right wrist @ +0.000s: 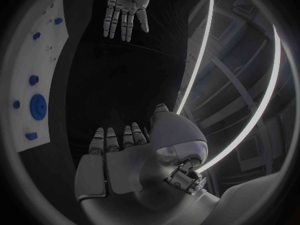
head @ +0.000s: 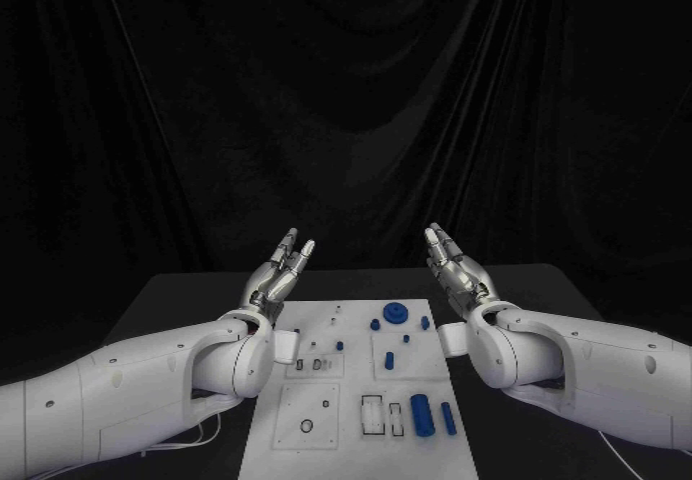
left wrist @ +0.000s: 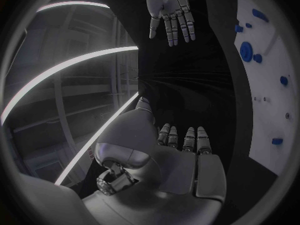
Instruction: Assemble the parts on the task board
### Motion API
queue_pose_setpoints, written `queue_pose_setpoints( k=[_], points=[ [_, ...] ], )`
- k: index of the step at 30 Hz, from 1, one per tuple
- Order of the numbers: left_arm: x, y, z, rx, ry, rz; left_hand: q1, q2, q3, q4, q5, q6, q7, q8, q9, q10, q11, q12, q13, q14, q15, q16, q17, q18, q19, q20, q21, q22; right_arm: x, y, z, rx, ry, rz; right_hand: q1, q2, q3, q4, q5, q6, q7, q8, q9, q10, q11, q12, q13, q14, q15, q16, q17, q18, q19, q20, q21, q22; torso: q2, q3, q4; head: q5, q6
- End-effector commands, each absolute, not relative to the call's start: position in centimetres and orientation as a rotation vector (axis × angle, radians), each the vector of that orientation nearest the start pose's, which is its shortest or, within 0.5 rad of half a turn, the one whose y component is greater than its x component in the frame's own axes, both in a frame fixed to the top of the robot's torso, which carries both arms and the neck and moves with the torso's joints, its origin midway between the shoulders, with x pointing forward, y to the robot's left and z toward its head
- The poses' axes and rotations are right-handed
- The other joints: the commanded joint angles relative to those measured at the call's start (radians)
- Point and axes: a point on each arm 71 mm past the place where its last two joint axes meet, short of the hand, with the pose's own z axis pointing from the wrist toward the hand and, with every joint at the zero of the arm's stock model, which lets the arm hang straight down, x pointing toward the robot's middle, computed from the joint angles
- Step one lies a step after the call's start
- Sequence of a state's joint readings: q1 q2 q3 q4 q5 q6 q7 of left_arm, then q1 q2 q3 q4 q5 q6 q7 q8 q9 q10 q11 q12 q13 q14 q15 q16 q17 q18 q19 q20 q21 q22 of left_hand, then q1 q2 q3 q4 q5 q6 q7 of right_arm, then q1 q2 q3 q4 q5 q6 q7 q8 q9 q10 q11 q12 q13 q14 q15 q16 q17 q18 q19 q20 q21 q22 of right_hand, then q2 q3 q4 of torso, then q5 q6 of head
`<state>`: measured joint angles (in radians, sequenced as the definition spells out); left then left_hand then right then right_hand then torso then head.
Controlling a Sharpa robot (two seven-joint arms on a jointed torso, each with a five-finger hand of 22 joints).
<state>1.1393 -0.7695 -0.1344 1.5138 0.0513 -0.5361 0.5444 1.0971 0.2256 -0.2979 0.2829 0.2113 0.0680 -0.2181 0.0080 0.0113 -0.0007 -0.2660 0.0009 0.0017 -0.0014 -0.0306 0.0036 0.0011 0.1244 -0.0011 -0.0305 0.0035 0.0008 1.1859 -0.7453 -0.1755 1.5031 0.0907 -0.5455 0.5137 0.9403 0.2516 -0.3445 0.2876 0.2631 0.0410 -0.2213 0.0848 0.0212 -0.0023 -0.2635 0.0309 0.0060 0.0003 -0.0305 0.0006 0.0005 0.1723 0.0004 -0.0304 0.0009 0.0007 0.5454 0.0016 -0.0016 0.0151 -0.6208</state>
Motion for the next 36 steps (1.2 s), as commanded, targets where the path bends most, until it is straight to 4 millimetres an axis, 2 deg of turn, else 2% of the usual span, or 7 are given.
queue_pose_setpoints(
  k=[1,14,15,25,29,32,36],
  points=[
    [47.0,18.1,-22.4,-1.141,1.329,-1.673,0.045,0.005,-0.019,0.009,0.01,0.002,-0.018,0.004,0.001,0.001,-0.019,-0.001,-0.002,0.001,-0.133,-0.004,-0.001,0.01,0.001,-0.07,-0.003,-0.001,47.5,-17.6,-23.0,1.254,1.448,1.513,0.013,0.004,-0.012,0.003,-0.006,0.001,0.002,0.011,0.002,0.001,0.004,-0.003,0.0,0.0,-0.252,-0.001,0.0,0.005,0.0,-0.142,-0.001,-0.001,0.0,0.0001,0.0,0.0,0.0],
    [47.1,18.0,-22.1,-1.118,1.337,-1.834,0.053,-0.005,-0.02,0.008,0.008,0.009,-0.012,0.005,0.002,0.001,-0.006,-0.001,-0.002,0.001,-0.105,-0.004,-0.001,0.015,0.001,-0.035,-0.003,-0.001,47.6,-17.5,-23.0,1.256,1.463,1.533,0.023,-0.002,-0.01,0.002,-0.008,0.008,0.065,0.046,0.003,0.002,0.069,0.007,0.003,0.0,-0.19,-0.001,0.0,0.002,0.0,-0.084,-0.001,-0.001,0.0,0.0001,0.0,0.0,0.0],
    [47.4,18.9,-22.4,-1.131,1.351,-1.819,0.054,-0.005,-0.019,0.008,0.008,0.01,-0.011,0.005,0.002,0.001,-0.006,-0.001,-0.002,0.001,-0.104,-0.004,-0.001,0.015,0.001,-0.034,-0.003,-0.001,48.0,-18.0,-23.4,1.281,1.501,1.503,0.024,-0.002,-0.01,0.002,-0.007,0.009,0.068,0.047,0.003,0.002,0.072,0.008,0.003,0.0,-0.187,-0.001,0.0,0.002,0.0,-0.08,-0.001,-0.001,0.0,-0.0005,0.0012,0.009,-0.029],
    [47.4,19.4,-22.4,-1.133,1.349,-1.82,0.059,-0.004,-0.017,0.008,0.008,0.019,0.001,0.007,0.004,0.001,0.006,-0.001,-0.002,0.001,-0.092,-0.004,-0.001,0.013,0.001,-0.026,-0.003,-0.001,48.0,-18.1,-23.5,1.283,1.507,1.509,0.028,-0.003,-0.007,0.002,-0.007,0.015,0.089,0.06,0.005,0.002,0.094,0.012,0.004,0.0,-0.162,-0.001,0.0,0.004,0.0,-0.051,-0.001,-0.001,0.0,-0.0003,0.0002,0.007,-0.036],
    [47.4,19.5,-22.3,-1.129,1.346,-1.843,0.068,-0.006,-0.014,0.007,0.01,0.031,0.011,0.009,0.005,0.001,0.017,-0.001,-0.002,0.001,-0.084,-0.004,-0.001,0.01,0.001,-0.02,-0.003,-0.001,48.1,-18.3,-23.5,1.288,1.517,1.513,0.033,-0.006,-0.004,0.002,-0.007,0.023,0.121,0.073,0.006,0.003,0.129,0.016,0.004,0.0,-0.108,-0.001,0.0,0.005,0.0,0.004,-0.001,-0.001,0.0,0.0001,0.0002,0.006,-0.04],
    [47.3,19.7,-22.3,-1.125,1.349,-1.862,0.095,-0.01,-0.006,0.007,0.01,0.043,0.024,0.01,0.007,0.001,0.036,-0.001,-0.002,0.001,-0.085,-0.004,-0.001,0.019,0.001,-0.009,-0.003,-0.001,48.2,-18.4,-23.6,1.294,1.531,1.517,0.043,-0.013,0.001,0.002,-0.005,0.034,0.15,0.089,0.008,0.004,0.156,0.026,0.006,0.0,0.025,-0.001,0.0,-0.037,0.0,0.089,-0.001,-0.001,0.0,-0.0003,0.0003,0.006,-0.043],
    [47.2,20.2,-22.2,-1.092,1.368,-1.875,0.104,-0.007,-0.002,0.008,0.01,0.048,0.04,0.011,0.007,0.001,0.059,-0.001,-0.002,0.001,-0.074,-0.004,-0.001,0.03,0.001,0.015,-0.003,-0.001,48.3,-18.7,-23.5,1.298,1.549,1.524,0.057,-0.019,0.008,0.001,0.004,0.053,0.178,0.111,0.011,0.006,0.184,0.04,0.008,0.0,0.071,-0.001,0.0,-0.038,0.0,0.135,-0.001,-0.001,0.0,0.0,0.0003,0.002,-0.053]
  ],
)
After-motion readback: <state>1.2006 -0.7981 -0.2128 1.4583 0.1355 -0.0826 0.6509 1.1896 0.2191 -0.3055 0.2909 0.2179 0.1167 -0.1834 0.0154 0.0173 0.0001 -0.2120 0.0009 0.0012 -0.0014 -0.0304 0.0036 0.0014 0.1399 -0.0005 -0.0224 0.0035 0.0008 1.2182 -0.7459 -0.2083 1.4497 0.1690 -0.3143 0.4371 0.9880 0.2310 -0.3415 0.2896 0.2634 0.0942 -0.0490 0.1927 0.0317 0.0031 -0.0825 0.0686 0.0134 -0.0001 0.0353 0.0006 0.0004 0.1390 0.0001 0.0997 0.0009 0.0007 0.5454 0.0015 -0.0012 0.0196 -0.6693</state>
